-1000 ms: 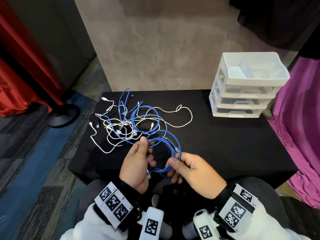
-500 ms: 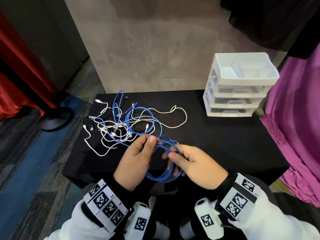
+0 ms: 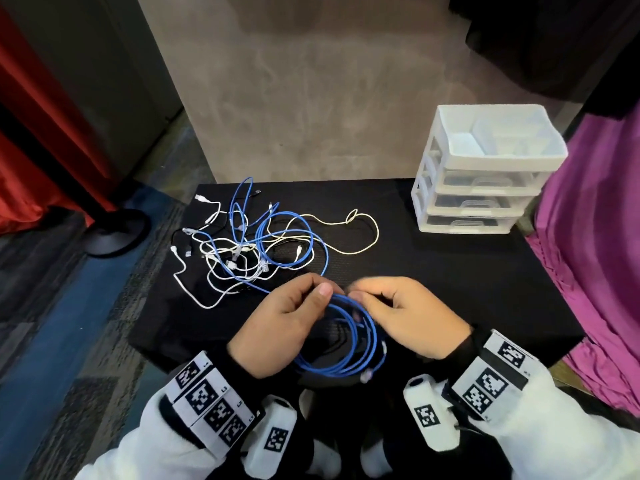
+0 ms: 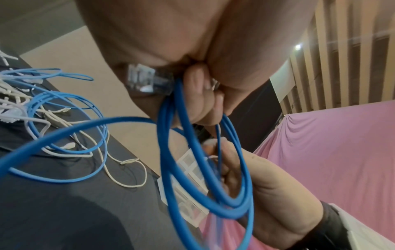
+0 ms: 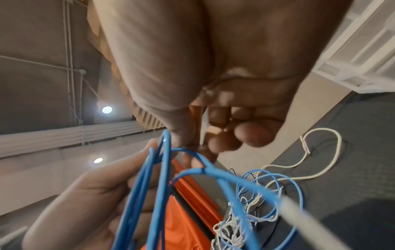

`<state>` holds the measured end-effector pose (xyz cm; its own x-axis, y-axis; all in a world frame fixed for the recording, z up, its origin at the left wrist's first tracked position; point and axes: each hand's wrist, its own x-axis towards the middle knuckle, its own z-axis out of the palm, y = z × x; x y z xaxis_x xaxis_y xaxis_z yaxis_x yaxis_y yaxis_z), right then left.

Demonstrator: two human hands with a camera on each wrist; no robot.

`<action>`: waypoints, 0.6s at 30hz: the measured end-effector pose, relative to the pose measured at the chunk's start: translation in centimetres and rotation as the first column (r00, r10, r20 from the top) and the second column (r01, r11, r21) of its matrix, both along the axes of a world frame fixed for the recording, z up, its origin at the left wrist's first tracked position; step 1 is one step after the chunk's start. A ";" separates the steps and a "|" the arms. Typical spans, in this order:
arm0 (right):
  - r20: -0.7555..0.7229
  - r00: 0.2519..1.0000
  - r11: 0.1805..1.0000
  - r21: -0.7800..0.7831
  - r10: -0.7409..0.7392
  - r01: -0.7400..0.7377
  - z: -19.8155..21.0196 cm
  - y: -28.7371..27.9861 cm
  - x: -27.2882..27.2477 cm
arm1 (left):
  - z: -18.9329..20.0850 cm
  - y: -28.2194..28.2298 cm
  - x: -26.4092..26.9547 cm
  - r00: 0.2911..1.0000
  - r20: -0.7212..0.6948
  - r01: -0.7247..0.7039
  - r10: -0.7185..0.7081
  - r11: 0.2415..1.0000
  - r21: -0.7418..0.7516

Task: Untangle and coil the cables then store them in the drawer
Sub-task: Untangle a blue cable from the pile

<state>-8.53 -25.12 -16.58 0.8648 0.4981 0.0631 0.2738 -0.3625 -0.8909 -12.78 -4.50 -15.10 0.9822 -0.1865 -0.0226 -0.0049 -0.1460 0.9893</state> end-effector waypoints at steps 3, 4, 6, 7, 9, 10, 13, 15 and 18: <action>-0.087 0.994 0.997 0.044 0.063 -0.059 0.9 -0.5 -0.1 | 0.4 0.4 -0.1 0.999 -0.032 0.003 -0.003 1.000 -0.007; -0.108 0.991 0.996 0.051 0.082 -0.077 1.2 -0.7 -0.1 | 0.4 0.6 -0.1 0.999 -0.038 -0.008 0.008 1.000 0.005; -0.123 0.985 0.992 0.037 0.122 -0.118 1.3 -0.8 -0.3 | 0.1 0.9 -0.1 0.999 -0.034 -0.026 0.027 0.999 0.029; -0.117 0.986 0.993 0.034 0.118 -0.114 1.2 -0.7 -0.4 | -0.1 0.9 -0.1 0.999 -0.034 -0.032 0.033 0.999 0.023; -0.132 0.990 0.995 0.093 0.057 -0.044 0.7 -0.5 -0.5 | -0.4 0.8 0.0 0.998 -0.062 -0.031 0.031 0.999 -0.010; -0.163 0.986 0.990 0.143 0.028 -0.004 0.6 -0.4 -0.4 | -0.6 0.8 0.1 0.996 -0.085 -0.031 0.029 0.999 -0.024; -0.251 0.968 0.963 0.252 -0.025 0.091 0.2 -0.5 0.2 | -0.6 0.6 0.5 0.990 -0.142 -0.006 0.003 1.000 -0.023; -0.243 0.966 0.946 0.282 -0.091 0.161 0.3 -0.7 0.6 | -0.6 0.5 0.6 0.986 -0.163 0.025 -0.027 1.000 -0.016; -0.308 0.926 0.859 0.390 -0.219 0.333 0.9 -1.3 1.4 | -0.6 0.6 0.8 0.983 -0.180 0.021 -0.020 1.000 0.002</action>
